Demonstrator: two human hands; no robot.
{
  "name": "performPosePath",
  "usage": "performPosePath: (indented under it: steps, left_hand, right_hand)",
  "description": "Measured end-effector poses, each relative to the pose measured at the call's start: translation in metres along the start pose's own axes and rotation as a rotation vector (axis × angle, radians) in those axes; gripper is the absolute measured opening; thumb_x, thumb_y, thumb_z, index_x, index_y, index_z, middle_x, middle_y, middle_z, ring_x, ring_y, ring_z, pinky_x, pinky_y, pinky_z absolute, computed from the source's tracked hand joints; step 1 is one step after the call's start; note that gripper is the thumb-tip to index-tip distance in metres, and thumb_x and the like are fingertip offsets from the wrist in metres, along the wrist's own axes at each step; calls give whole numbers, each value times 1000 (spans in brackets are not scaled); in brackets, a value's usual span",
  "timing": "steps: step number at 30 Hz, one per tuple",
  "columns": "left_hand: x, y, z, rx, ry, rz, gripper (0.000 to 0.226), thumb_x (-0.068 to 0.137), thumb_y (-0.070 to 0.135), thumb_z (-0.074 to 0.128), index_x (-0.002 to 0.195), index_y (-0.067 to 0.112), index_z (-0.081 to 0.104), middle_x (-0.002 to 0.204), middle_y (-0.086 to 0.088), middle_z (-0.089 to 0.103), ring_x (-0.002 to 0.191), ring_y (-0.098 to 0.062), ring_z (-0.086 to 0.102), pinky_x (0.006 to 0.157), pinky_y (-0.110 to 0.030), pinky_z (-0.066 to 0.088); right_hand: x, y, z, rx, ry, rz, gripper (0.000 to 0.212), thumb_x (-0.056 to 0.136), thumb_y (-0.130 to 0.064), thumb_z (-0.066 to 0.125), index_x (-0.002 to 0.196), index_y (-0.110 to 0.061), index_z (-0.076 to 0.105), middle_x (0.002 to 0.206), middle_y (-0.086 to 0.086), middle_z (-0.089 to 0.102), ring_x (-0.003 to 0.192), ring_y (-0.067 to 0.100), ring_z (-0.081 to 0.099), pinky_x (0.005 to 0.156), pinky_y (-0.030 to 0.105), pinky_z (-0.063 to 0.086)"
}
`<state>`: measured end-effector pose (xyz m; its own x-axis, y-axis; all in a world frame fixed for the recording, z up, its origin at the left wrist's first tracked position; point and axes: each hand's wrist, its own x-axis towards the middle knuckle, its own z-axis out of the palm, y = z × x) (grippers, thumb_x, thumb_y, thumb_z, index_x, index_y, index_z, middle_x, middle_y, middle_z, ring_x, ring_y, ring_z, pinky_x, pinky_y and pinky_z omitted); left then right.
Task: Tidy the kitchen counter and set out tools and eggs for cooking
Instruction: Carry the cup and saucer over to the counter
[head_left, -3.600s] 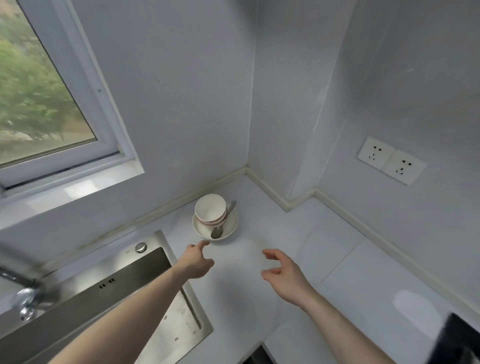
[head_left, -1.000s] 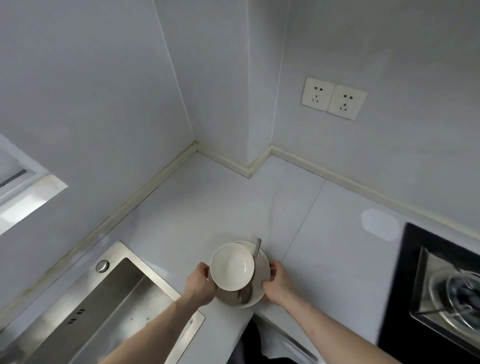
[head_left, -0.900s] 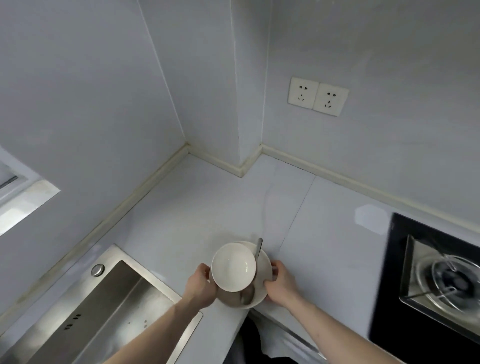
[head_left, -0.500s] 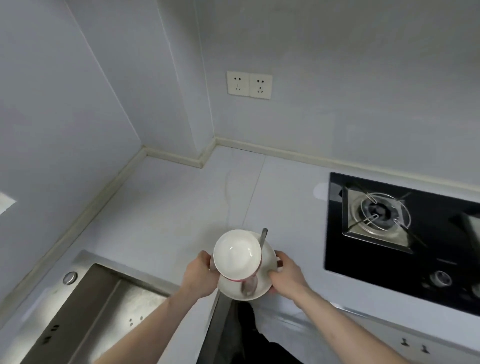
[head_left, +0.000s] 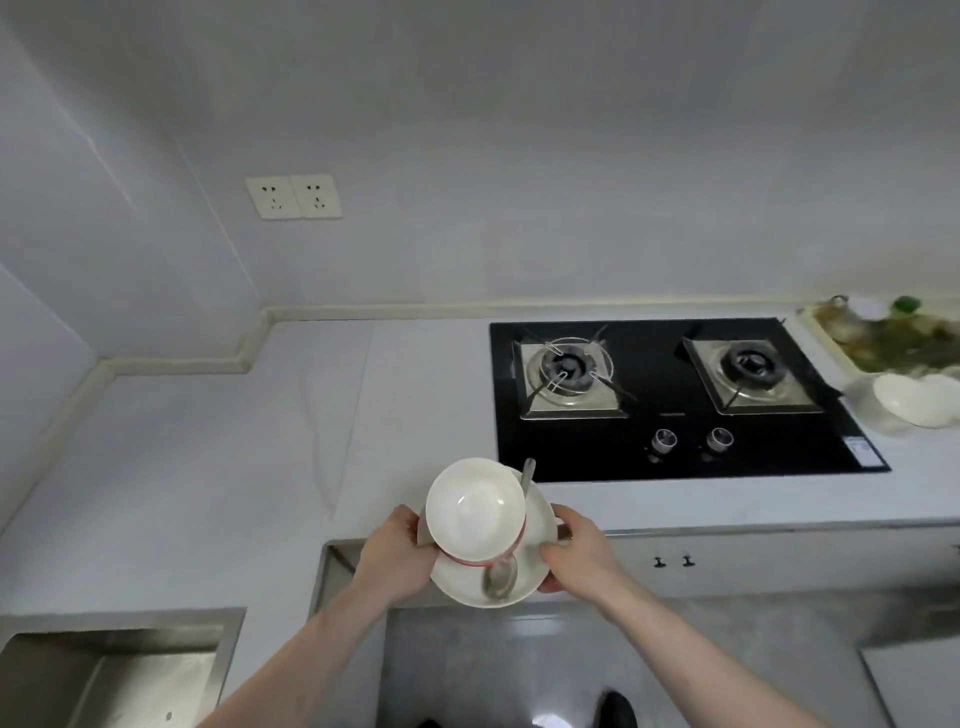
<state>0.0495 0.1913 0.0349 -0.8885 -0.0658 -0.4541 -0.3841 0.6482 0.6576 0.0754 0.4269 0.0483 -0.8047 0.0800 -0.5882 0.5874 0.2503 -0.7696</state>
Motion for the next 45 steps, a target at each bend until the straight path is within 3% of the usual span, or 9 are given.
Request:
performPosePath:
  steps: [10,17,23,26,30,33,37,41,45]
  left_hand:
    - [-21,136,161,25,-153,71,20,80,32,66,95,23,58,89,2,72,82,-23,71,77,-46,61]
    - [-40,237,282,-52,-253,100,37,69,41,71,98,21,58,92,-1,72,79,-21,75,70,-47,64]
    - [-42,321,361,-19,-369,134,38,70,31,70,102,14,57,89,-3,69,79,-27,76,72,-52,63]
    - [-34,352,392,40,-426,165,39,70,33,71,101,15,57,91,-2,67,79,-24,75,73,-50,63]
    - [-6,398,451,119,-457,234,51,52,46,68,93,18,56,92,1,66,86,-21,70,74,-46,63]
    - [9,428,489,149,-486,253,47,52,45,68,90,19,56,89,3,66,84,-18,68,71,-38,62]
    - [38,457,543,163,-520,267,44,52,44,72,86,21,54,88,3,67,84,-20,71,75,-45,63]
    - [48,489,581,259,-547,301,45,58,48,73,90,25,51,92,6,68,86,-17,70,80,-42,62]
    - [63,510,622,259,-544,267,42,62,51,69,94,27,54,94,6,68,83,-17,72,74,-38,64]
  right_hand:
    - [-31,78,-200,94,172,-1,48,86,0,53,127,-25,60,109,5,64,67,26,73,62,39,64]
    - [-44,126,-344,146,266,-4,44,87,3,50,120,-25,60,104,8,64,68,28,71,57,35,61]
    - [-49,157,-435,210,377,40,45,86,3,49,117,-28,62,100,8,68,65,23,73,56,32,61]
    - [-47,165,-468,214,430,57,42,86,4,49,112,-27,63,99,7,69,58,18,73,53,32,61]
    - [-26,185,-525,228,517,119,41,80,1,49,102,-29,67,96,8,74,64,27,75,60,43,64]
    - [-9,201,-562,219,568,167,44,75,-3,53,106,-29,71,96,3,76,67,25,76,59,43,64]
    - [15,215,-612,260,578,216,50,73,-5,52,115,-26,67,104,2,74,64,27,76,57,41,64]
    - [36,228,-655,233,585,261,46,71,-6,50,109,-25,69,98,2,76,63,27,76,61,43,64]
    - [61,247,-698,151,607,279,50,61,-18,51,103,-34,72,93,-5,76,79,23,76,73,44,64]
